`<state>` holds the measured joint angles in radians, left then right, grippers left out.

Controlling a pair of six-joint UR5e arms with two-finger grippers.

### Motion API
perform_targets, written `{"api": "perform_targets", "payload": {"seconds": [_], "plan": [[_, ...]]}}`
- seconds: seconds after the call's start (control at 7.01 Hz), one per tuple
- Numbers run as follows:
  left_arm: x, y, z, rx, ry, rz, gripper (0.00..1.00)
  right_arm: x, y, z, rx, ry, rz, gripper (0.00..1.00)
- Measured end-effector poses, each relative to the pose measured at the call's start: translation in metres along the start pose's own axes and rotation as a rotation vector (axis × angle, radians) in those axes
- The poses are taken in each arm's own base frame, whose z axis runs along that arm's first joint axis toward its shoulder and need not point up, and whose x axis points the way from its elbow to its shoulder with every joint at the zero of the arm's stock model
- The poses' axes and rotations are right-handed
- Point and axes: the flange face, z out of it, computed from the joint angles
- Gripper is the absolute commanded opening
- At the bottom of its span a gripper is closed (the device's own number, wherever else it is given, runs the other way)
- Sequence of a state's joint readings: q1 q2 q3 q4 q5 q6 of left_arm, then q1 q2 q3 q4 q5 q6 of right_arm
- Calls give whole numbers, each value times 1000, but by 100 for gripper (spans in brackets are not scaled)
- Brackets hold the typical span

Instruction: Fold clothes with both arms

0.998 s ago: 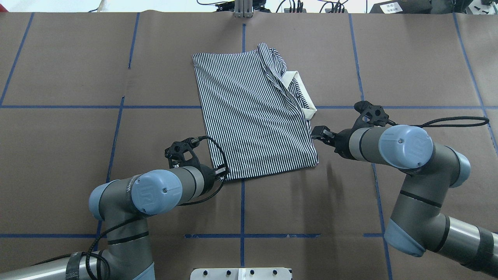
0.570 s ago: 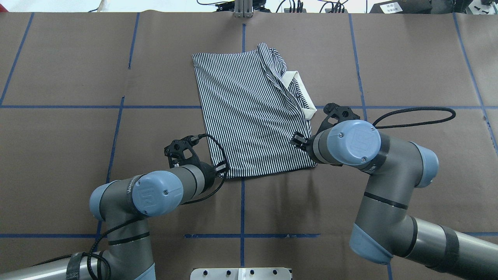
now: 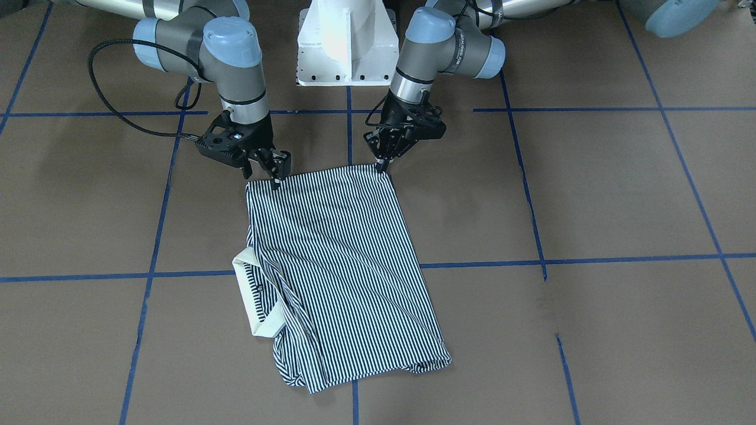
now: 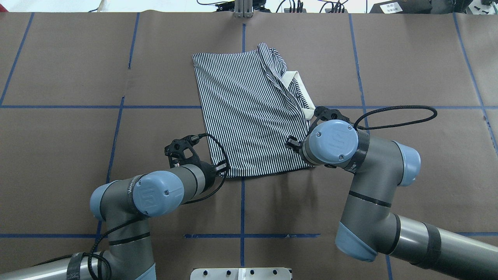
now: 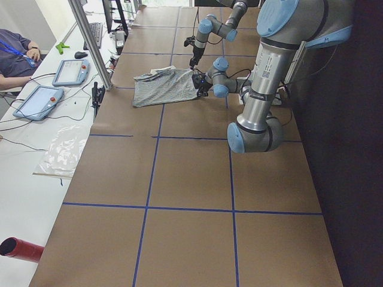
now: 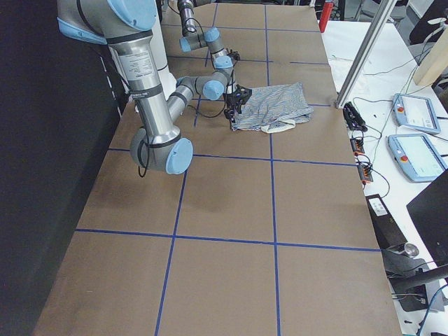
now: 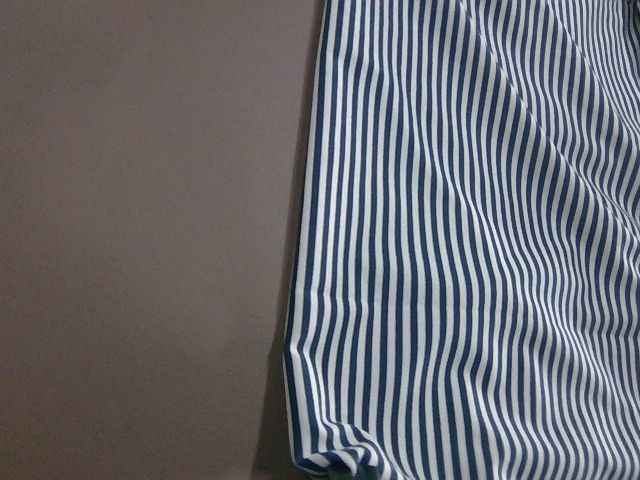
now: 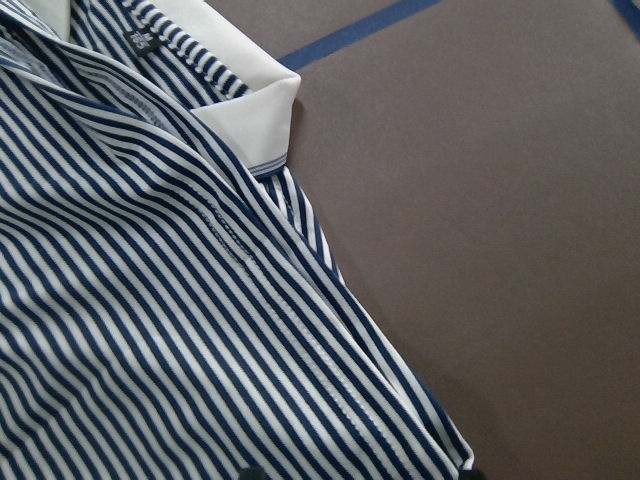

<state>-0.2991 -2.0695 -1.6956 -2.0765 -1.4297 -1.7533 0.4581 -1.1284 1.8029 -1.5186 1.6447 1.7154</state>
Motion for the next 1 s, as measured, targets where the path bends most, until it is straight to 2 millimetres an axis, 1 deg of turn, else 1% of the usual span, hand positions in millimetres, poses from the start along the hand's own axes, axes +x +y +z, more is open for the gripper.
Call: {"api": "perform_targets", "payload": {"seconds": [0.57, 0.86, 1.0], "plan": [[0, 0, 0, 2, -1, 0, 0, 1, 4, 18, 3, 31, -5, 70], [0, 0, 0, 1, 0, 0, 0, -7, 7, 25, 5, 41, -7, 70], [0, 0, 0, 1, 0, 1, 0, -8, 8, 26, 5, 43, -8, 67]]}}
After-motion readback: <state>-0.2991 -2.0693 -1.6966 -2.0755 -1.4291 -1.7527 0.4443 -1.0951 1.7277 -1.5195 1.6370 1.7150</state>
